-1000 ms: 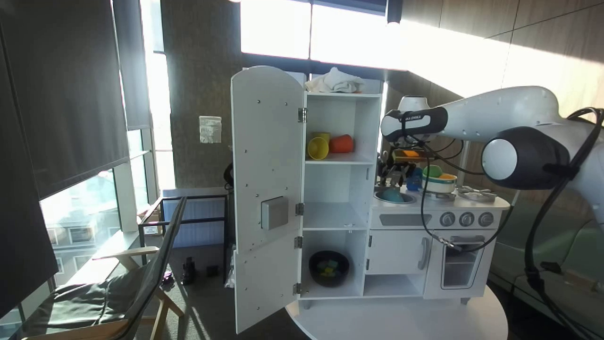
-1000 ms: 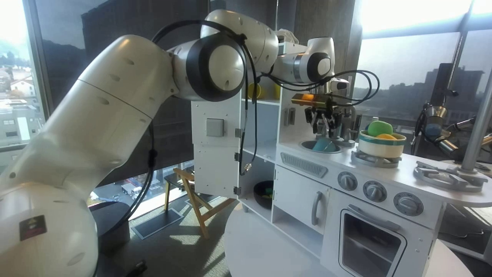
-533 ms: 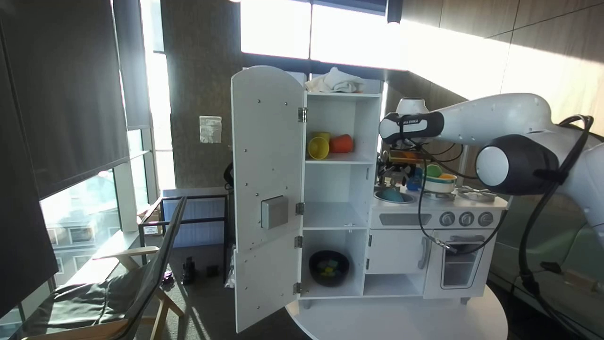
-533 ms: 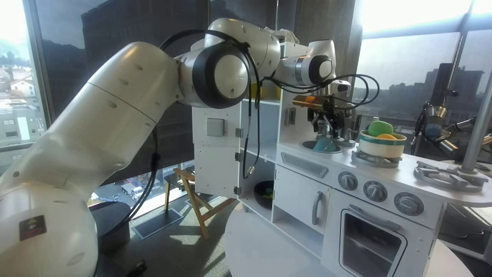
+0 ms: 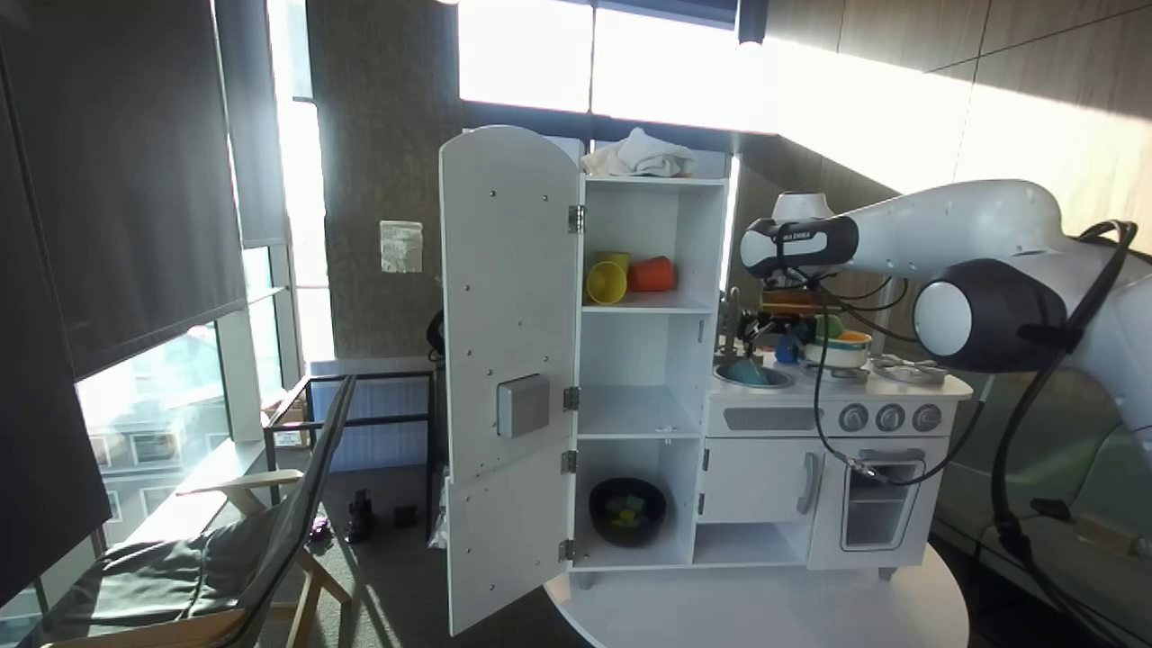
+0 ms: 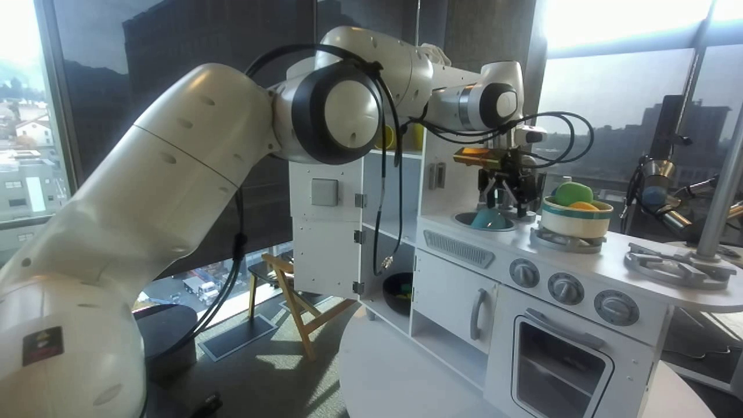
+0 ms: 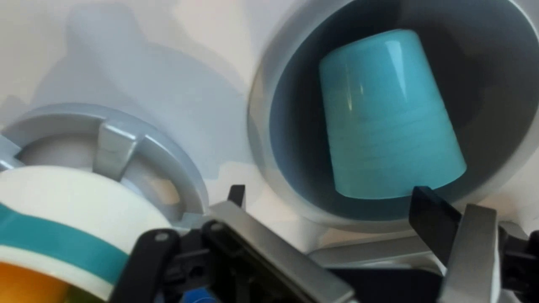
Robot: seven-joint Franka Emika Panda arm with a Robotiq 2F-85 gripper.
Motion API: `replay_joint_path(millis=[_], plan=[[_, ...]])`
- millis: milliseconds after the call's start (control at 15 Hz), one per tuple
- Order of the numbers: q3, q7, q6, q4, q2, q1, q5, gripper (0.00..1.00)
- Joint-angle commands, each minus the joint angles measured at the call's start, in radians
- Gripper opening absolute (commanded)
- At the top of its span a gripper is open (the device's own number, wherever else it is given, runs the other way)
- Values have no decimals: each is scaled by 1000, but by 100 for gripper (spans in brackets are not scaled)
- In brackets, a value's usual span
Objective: Put the cups in the cabinet
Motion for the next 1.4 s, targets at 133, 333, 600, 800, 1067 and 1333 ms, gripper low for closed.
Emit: replay_joint_path(millis=[133, 333, 600, 800, 1067, 1333], plan=[[20, -145, 1, -59, -44, -12, 5, 100], [27, -211, 15, -97, -68, -10, 6, 100], [44, -301, 6, -157, -107, -16, 23, 100], [59, -362, 0, -203, -132, -16, 41, 100], [64, -361, 4, -219, -117, 0, 28, 100], [86, -374, 12, -258, -124, 5, 32, 100]])
